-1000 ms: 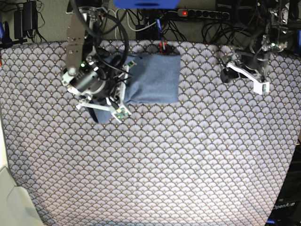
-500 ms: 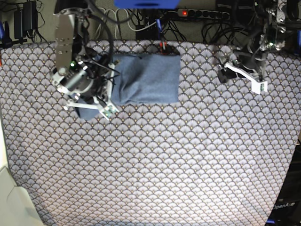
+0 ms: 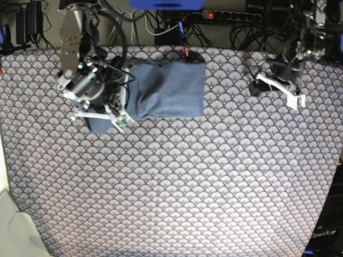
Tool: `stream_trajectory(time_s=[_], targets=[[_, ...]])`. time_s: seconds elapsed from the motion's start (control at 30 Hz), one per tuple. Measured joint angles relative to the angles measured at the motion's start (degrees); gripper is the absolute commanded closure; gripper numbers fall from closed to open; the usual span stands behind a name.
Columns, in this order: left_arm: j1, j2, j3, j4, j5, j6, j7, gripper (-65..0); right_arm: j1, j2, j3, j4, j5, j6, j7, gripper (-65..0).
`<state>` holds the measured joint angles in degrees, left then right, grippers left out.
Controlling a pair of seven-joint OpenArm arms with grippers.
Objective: Fold the T-shirt properly
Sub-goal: 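Press and tuck the folded end onto the bundle with the right gripper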
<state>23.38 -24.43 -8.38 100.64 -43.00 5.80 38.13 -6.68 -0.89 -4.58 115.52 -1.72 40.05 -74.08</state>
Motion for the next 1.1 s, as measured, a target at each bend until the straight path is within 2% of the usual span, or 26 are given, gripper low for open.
stream_trajectory(time_s=[0.13,0.37,0.7,0.77,1.0,1.1], targets=[[-0.81,-0.02,0.0,-2.78,-0.13,0.15,-0.5,-44.4,0.02,-1.25,-1.77,0.0,-0.92,0.0,0.37,0.0],[-1.66,-0.02,0.11,-5.01,-0.15,0.0,-0.22,-44.4,1.18,-1.51,-10.51,-0.02,-0.57,0.0,0.83,0.0],[-1.4,0.0,0.11,-4.87,-0.15,0.02,-0.2,-44.4,2.05,-1.33,-14.43,-2.38,-1.33,-0.07,1.9,0.0],[-1.36,0.02,0.11,-4.85,-0.15,0.02,-0.2,-44.4,1.99,-1.36,-17.4,-2.47,-0.66,-2.69,2.19,0.0],[-1.31,0.02,0.11,-4.85,-0.17,0.02,-0.17,-44.4,2.4,-1.49,-21.38,-5.79,-0.42,-3.56,2.71,0.0],[-1.33,0.07,0.11,-4.85,-0.15,0.02,-0.2,-44.4,3.37,-1.49,-22.25,-8.04,-0.61,-3.72,5.16,0.0]])
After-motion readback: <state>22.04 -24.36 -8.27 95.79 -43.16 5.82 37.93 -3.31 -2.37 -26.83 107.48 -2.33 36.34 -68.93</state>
